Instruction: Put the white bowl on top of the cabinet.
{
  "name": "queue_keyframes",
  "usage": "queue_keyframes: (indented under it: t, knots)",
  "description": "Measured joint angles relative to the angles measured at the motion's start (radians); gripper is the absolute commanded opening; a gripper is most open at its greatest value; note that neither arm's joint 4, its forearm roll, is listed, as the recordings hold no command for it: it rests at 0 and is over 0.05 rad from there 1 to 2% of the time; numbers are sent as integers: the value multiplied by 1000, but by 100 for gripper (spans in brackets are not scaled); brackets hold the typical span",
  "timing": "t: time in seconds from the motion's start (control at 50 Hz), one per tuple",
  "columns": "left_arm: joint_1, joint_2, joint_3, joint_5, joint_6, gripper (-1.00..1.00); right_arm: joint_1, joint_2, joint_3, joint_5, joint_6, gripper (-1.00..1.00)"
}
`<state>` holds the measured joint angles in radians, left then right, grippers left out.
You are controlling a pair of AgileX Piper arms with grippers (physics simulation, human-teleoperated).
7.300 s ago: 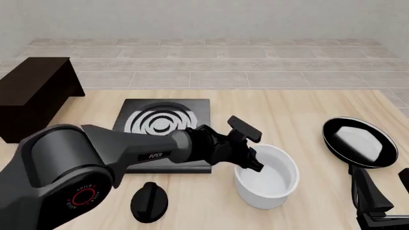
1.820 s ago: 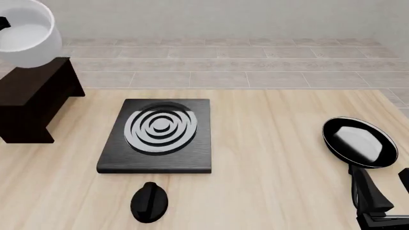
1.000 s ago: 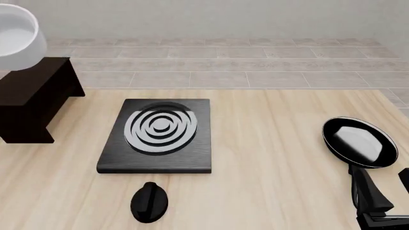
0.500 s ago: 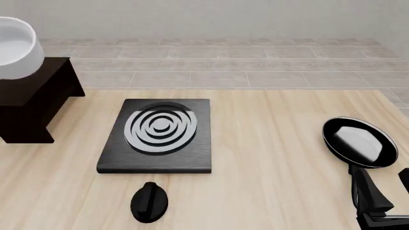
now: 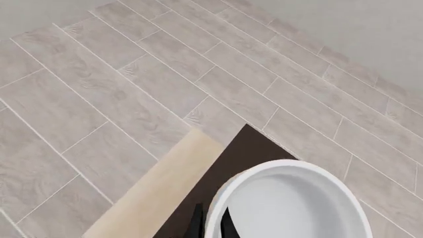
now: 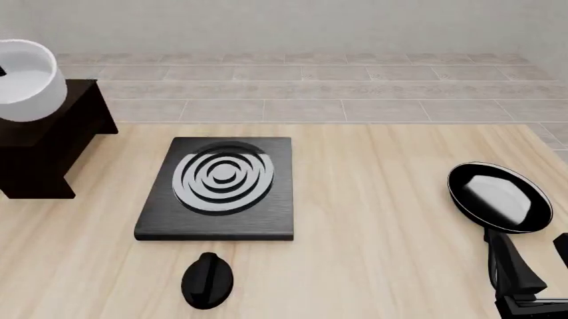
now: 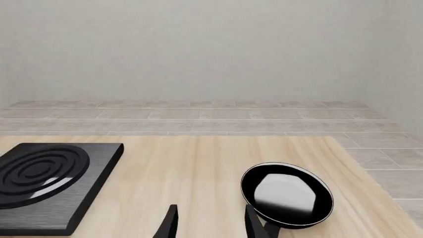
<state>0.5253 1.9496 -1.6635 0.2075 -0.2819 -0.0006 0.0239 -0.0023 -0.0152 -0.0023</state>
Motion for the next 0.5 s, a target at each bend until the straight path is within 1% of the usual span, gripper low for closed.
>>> queue_keyframes:
  t: [0.26,0.5]
  knots:
    - [-1,11,38,-25,5,-100,0,0,0,0,0,100]
    - [4,8,53,-43,10,-100,0,0,0,0,0,100]
